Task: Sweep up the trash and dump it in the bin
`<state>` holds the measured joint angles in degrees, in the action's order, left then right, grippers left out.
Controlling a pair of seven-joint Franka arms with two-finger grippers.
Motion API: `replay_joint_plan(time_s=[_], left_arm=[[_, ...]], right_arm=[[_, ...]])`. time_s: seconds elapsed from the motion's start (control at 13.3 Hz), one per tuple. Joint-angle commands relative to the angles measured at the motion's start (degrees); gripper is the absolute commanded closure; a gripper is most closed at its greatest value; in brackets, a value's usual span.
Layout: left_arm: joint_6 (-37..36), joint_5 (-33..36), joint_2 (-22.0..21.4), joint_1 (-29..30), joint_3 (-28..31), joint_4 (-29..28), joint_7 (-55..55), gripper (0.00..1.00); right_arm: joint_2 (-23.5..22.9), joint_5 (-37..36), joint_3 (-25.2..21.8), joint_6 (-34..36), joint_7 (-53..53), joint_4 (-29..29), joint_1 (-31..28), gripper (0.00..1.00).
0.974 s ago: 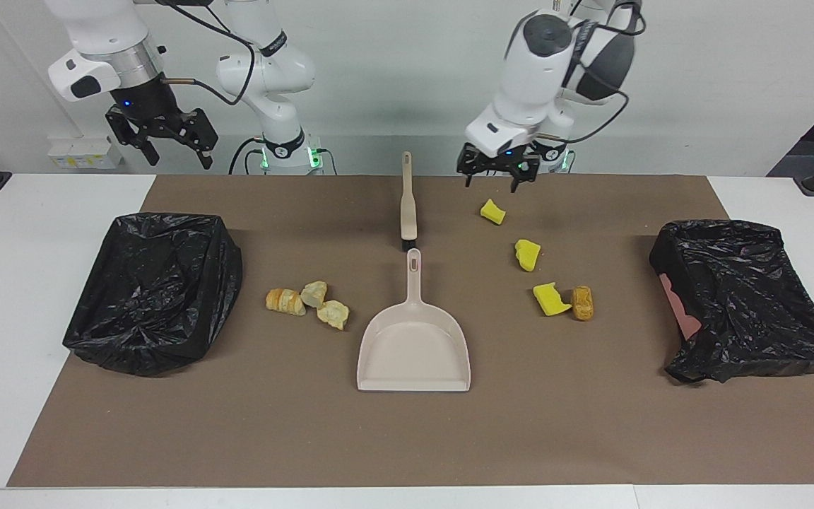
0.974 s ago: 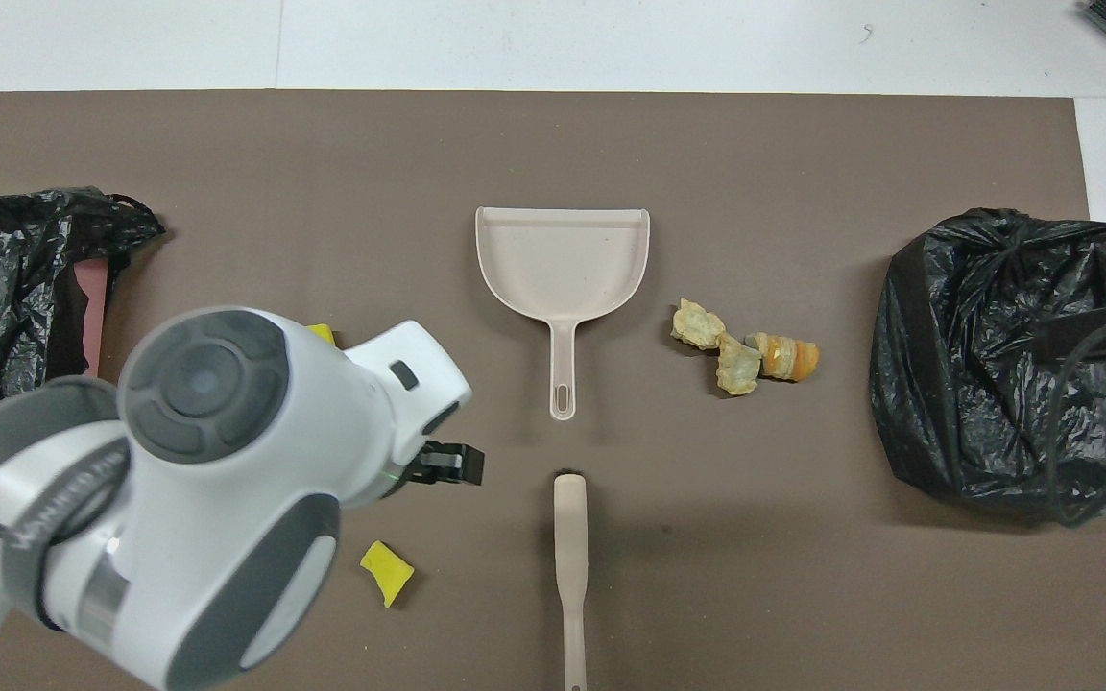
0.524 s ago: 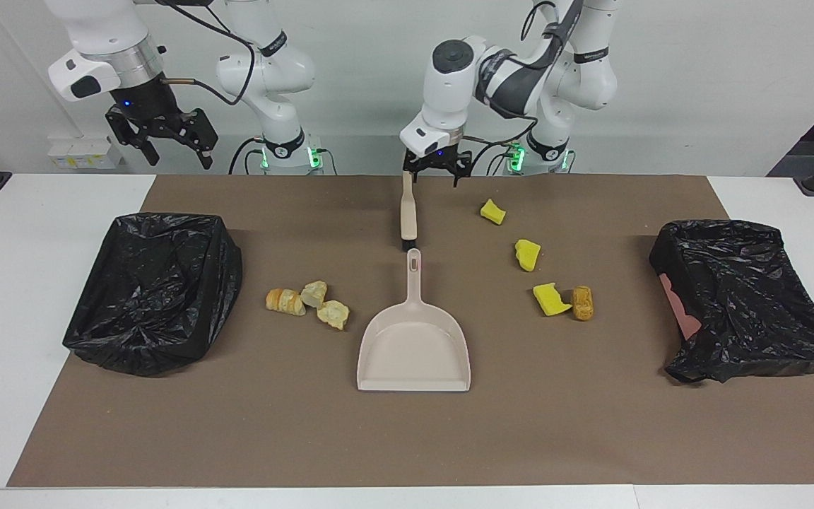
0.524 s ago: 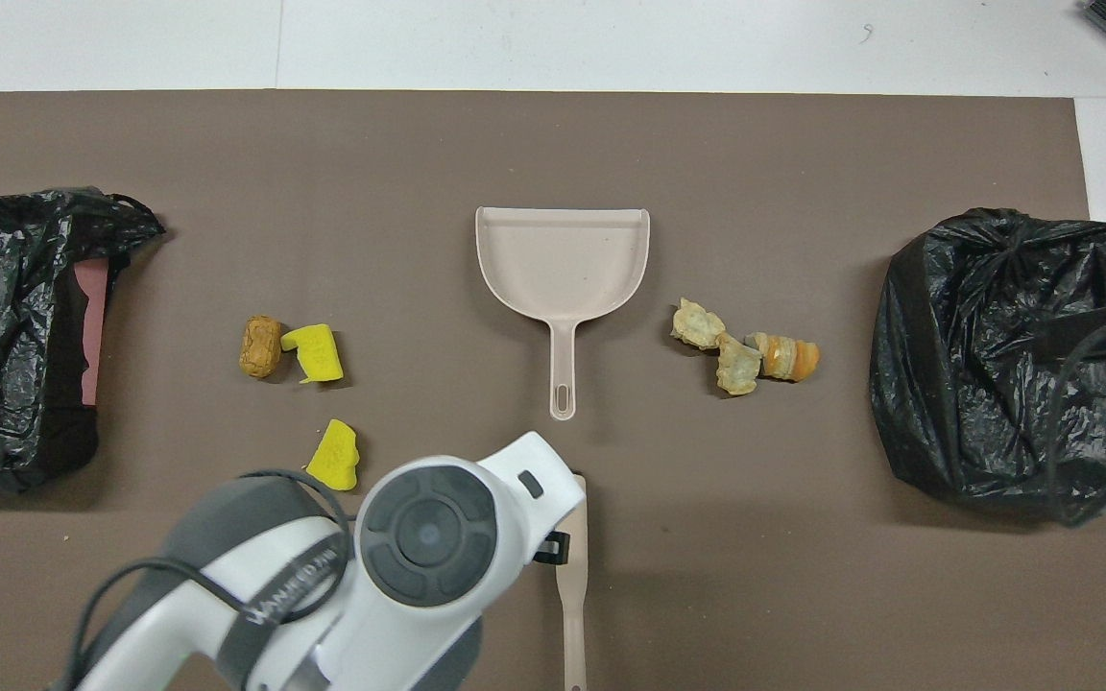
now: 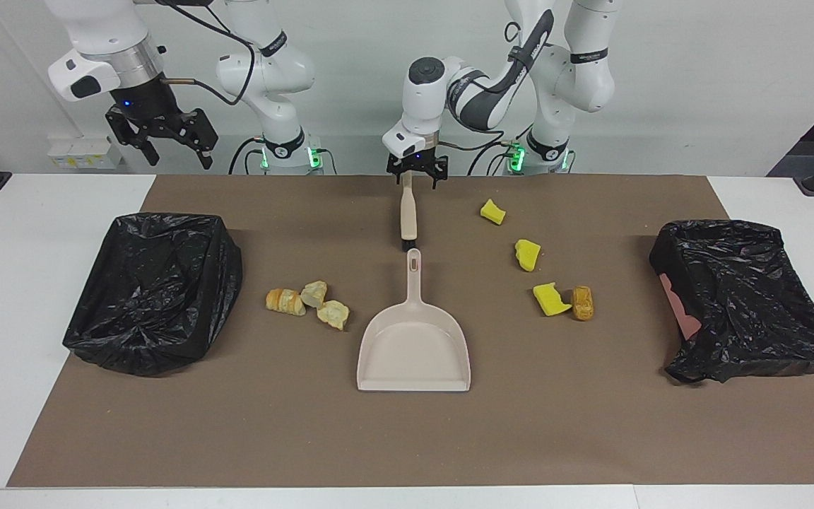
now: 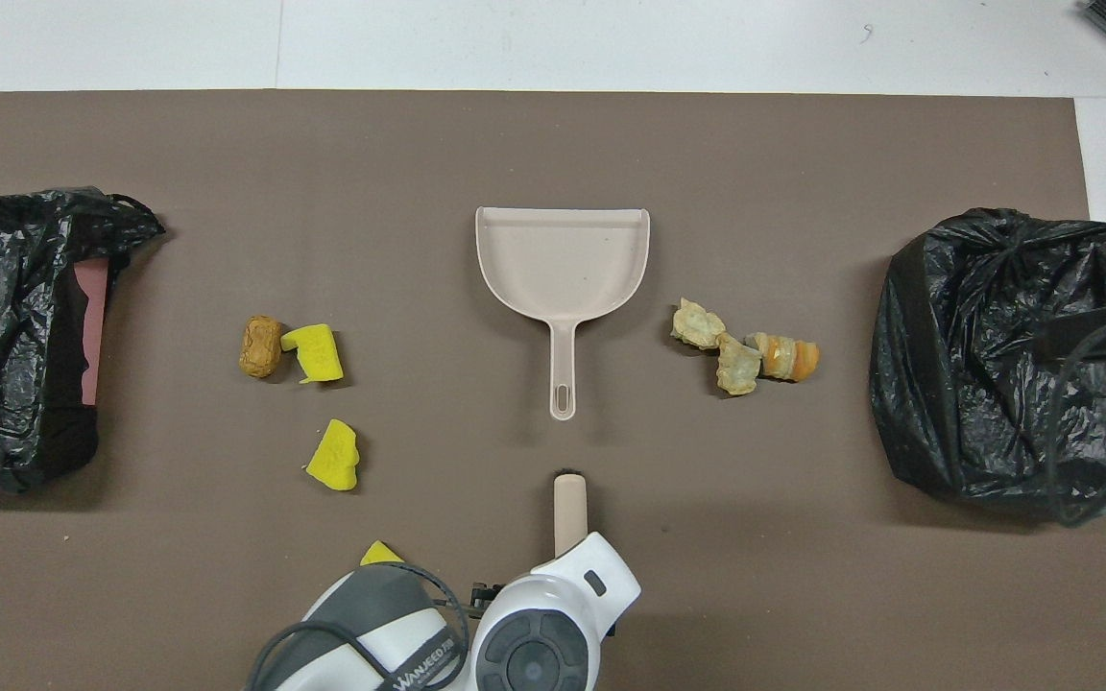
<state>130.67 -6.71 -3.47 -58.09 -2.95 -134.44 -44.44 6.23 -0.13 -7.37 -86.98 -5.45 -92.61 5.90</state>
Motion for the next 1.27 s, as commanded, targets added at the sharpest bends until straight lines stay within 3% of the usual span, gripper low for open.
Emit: replay_joint_plan(time_s=[0.0, 0.15, 0.22, 0.37, 0.75, 0.82, 0.9, 0.97, 1.2], left_arm=[[1.7, -0.3, 0.8, -2.9, 1.1, -1.1, -1.2, 0.00], [1.7, -0.3, 1.1, -2.9, 1.1, -0.9, -1.6, 0.05], [1.8, -0.3, 1.4, -2.9, 1.1, -0.6, -3.0, 0.21], [2.0, -0.4, 1.6, -2.8, 1.1, -0.6, -3.5, 0.42], [2.7, -1.3, 2.2, -2.8, 1.1, -0.6, -3.4, 0.43], [2.7, -1.7, 2.2, -2.8, 1.1, -0.6, -3.5, 0.49], [2.5, -2.8, 2.2, -2.8, 1.1, -0.6, -3.5, 0.79], [2.4, -3.0, 2.3, -2.7, 1.2, -0.5, -3.2, 1.00], [1.3, -3.0, 0.8, -1.8, 1.7, 0.3, -3.2, 1.00]], right_arm=[[0.8, 1.3, -0.4, 0.2, 1.1, -0.7, 0.1, 0.00], [0.8, 1.3, -0.4, 0.2, 1.1, -0.7, 0.1, 0.00], [0.8, 1.3, -0.4, 0.2, 1.1, -0.8, 0.1, 0.00], [0.8, 1.3, -0.4, 0.2, 1.1, -0.7, 0.1, 0.00], [0.8, 1.3, -0.4, 0.2, 1.1, -0.7, 0.1, 0.00], [0.8, 1.3, -0.4, 0.2, 1.1, -0.7, 0.1, 0.00], [0.8, 1.3, -0.4, 0.2, 1.1, -0.7, 0.1, 0.00], [0.8, 1.3, -0.4, 0.2, 1.1, -0.7, 0.1, 0.00], [0.8, 1.3, -0.4, 0.2, 1.1, -0.7, 0.1, 0.00]])
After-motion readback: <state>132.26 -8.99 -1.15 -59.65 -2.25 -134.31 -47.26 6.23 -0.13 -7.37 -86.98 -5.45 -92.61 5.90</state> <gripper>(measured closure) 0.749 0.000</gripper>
